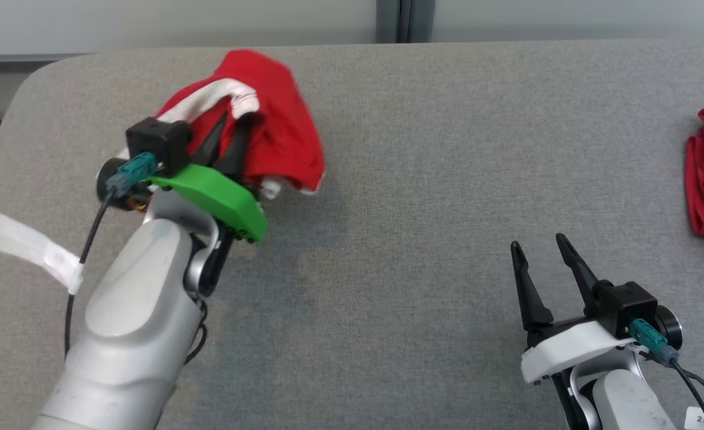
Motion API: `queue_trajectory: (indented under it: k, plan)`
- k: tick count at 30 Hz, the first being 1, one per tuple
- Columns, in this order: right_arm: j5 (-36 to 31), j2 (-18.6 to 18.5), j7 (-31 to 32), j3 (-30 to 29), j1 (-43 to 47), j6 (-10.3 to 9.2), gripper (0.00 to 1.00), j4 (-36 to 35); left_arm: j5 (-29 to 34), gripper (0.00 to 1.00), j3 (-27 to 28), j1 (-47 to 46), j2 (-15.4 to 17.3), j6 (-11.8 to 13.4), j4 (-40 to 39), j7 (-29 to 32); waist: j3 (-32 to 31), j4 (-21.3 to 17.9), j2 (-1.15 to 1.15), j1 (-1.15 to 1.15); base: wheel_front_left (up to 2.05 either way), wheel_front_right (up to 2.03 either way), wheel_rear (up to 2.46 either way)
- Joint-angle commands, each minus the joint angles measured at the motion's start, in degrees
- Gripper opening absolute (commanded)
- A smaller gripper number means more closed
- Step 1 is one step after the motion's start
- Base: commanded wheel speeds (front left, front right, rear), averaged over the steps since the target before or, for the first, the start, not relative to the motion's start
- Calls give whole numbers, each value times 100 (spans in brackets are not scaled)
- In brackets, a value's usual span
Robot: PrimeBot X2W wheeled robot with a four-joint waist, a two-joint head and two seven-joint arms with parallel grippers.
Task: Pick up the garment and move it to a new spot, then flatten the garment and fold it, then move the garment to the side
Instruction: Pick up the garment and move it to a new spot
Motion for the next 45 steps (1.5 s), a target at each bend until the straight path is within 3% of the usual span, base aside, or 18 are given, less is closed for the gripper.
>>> queue_trajectory:
  k: [1, 9, 12, 15, 20, 23, 31, 33, 35, 39, 45]
  plan:
    - [36, -16, -15, 4, 111, -11, 100, -11, -49, 0, -89, 134, -52, 47, -485, 178, -287, -230, 0, -1, 0, 0, 0]
    - [179, -14, -15, 87, 130, -10, 100, -105, -710, 0, -451, 852, -389, 315, -3268, 1429, -305, -1110, 0, -1, 0, 0, 0]
    - [236, -14, -16, 59, 161, -11, 100, -148, -1142, 0, -577, 1117, -543, 459, -3876, 1693, -216, -1464, 0, -1, 0, 0, 0]
    - [284, -12, -15, 78, 167, -10, 100, -192, -2027, 0, -518, 1515, -675, 736, -4175, 1869, -103, -1853, 0, -1, 0, 0, 0]
    - [348, -12, -15, -16, 219, -11, 100, -275, -3254, 0, -258, 2002, -737, 1211, -3910, 1939, 103, -2280, 0, -1, 0, 0, 0]
    - [352, -6, -15, -87, 281, -10, 100, -297, -3566, 0, 19, 2112, -729, 1389, -3341, 1827, 206, -2381, 0, -1, 0, 0, 0]
    - [292, -9, -15, -139, 285, -10, 100, -285, -3208, 0, 665, 1883, -406, 1544, -1324, 945, 254, -2191, 0, -1, 0, 0, 0]
    - [267, -10, -15, -126, 250, -10, 100, -255, -3143, 41, 761, 1777, -376, 1530, -866, 709, 223, -2091, 0, -1, 0, 0, 0]
    - [235, -10, -15, -111, 210, -10, 100, -232, -3165, 100, 817, 1707, -435, 1408, -561, 531, 180, -1987, 0, -1, 0, 0, 0]
    - [154, -12, -15, -131, 200, -10, 100, -187, -3195, 100, 768, 1586, -530, 1139, -146, 367, 71, -1766, 0, -1, 0, 0, 0]
    - [-11, -16, -15, -253, 332, -10, 100, -171, -2520, 100, 445, 1777, -413, 822, -192, -327, -226, -1457, 0, -1, 0, 0, 0]
